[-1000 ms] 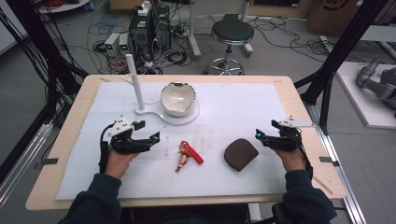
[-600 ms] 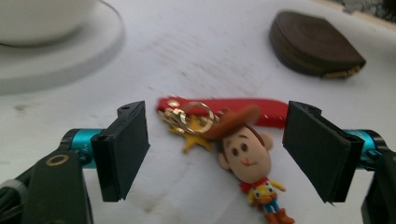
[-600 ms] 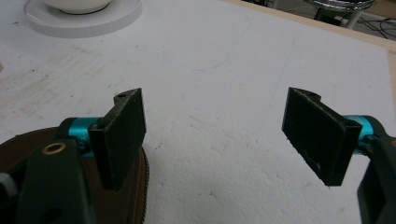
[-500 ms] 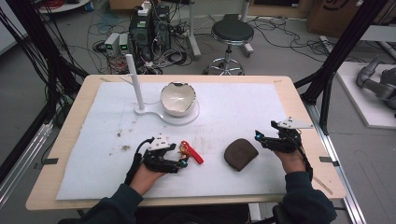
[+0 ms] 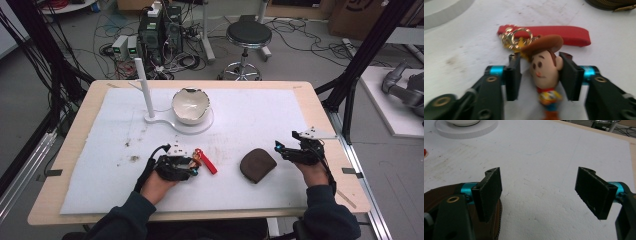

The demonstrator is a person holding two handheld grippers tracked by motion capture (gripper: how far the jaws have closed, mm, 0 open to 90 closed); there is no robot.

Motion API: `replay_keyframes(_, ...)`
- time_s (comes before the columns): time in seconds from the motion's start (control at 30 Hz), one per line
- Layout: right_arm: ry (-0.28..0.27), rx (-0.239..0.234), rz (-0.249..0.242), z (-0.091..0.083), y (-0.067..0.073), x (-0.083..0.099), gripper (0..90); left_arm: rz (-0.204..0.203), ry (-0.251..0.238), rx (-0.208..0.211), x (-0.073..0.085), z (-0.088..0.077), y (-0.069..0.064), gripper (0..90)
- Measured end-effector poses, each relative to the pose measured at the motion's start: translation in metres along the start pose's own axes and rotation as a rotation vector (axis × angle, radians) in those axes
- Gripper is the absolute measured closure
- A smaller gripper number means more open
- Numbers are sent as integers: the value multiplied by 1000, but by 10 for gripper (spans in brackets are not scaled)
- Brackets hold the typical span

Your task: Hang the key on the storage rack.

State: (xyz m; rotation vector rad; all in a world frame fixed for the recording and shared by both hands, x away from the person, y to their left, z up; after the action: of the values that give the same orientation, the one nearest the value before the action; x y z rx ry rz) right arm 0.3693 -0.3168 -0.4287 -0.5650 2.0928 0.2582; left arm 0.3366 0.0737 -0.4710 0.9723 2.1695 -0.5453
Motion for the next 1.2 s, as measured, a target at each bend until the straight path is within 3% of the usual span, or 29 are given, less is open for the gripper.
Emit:
replay_keyframes(0.1, 2, -3, -2, 0, 1, 0, 219, -59, -6, -47, 6, -12, 20, 533)
replay_keyframes(0.13, 2, -3, -2, 0, 1, 0, 219, -59, -6, -47, 6, -12, 20, 506)
replay_keyframes(0.2, 4, -3, -3, 2, 1, 0, 220, -88, -11, -85, 8, -16, 28, 425)
replay_keyframes(0.23, 4, -3, -3, 2, 1, 0, 220, -96, 0, -81, 10, -16, 30, 425)
replay_keyframes(0.27, 6, -3, -1, 2, 1, 0, 219, -101, -3, -73, 12, -14, 29, 389)
replay_keyframes(0.37, 7, -8, -1, 3, 2, -1, 219, -68, -3, -91, 11, -12, 26, 368)
replay_keyframes(0.43, 8, -8, -4, 4, 3, -1, 219, -50, -14, -67, 10, -11, 24, 508)
replay_keyframes(0.47, 9, -8, -8, 4, 3, -1, 219, -25, -12, -61, 9, -10, 22, 508)
replay_keyframes(0.5, 10, -9, -4, 5, 3, -2, 219, 40, -8, -70, 8, -8, 18, 597)
replay_keyframes(0.6, 10, -12, -7, 5, 4, -2, 219, 23, -13, -48, 6, -9, 19, 678)
replay_keyframes(0.67, 10, -10, -2, 5, 3, -2, 219, -1, -65, -42, 2, -17, 22, 679)
replay_keyframes(0.7, 10, -10, -2, 5, 3, -2, 219, -1, -65, -42, 2, -17, 22, 680)
replay_keyframes(0.77, 9, -8, 1, 5, 2, -1, 219, -39, -149, -29, -5, -33, 31, 683)
replay_keyframes(0.8, 9, -8, 1, 5, 2, -1, 219, -39, -149, -29, -5, -33, 31, 684)
replay_keyframes(0.83, 9, -9, 4, 5, 2, -1, 219, -54, -206, -22, -9, -46, 36, 684)
replay_keyframes(0.87, 9, -9, 2, 5, 2, -1, 219, -54, -206, -22, -9, -46, 36, 685)
replay_keyframes(0.9, 10, -8, 6, 4, 2, -1, 220, -68, -264, -25, -13, -57, 42, 685)
replay_keyframes(0.97, 11, -8, 6, 4, 2, 0, 219, -72, -284, -29, -14, -63, 45, 686)
replay_keyframes(1.03, 8, -8, 5, 3, 2, 0, 219, -106, -345, -19, -16, -77, 55, 686)
replay_keyframes(1.2, 8, -9, 9, 4, 2, -1, 219, -125, -405, -39, -21, -94, 68, 687)
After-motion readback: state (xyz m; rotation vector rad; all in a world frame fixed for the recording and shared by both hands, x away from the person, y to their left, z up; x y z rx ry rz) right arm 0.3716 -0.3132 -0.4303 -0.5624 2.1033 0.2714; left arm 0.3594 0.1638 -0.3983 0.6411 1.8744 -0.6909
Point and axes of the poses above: each handheld gripper's, and its own axes: z roughly forward along the jaws, x roughly out of its underside, y roughly to its left, the point moved 4 cm from there along z, roughly forward along the jaws, and after that the axes turned 2 degrees about y, right-handed, at the moved point
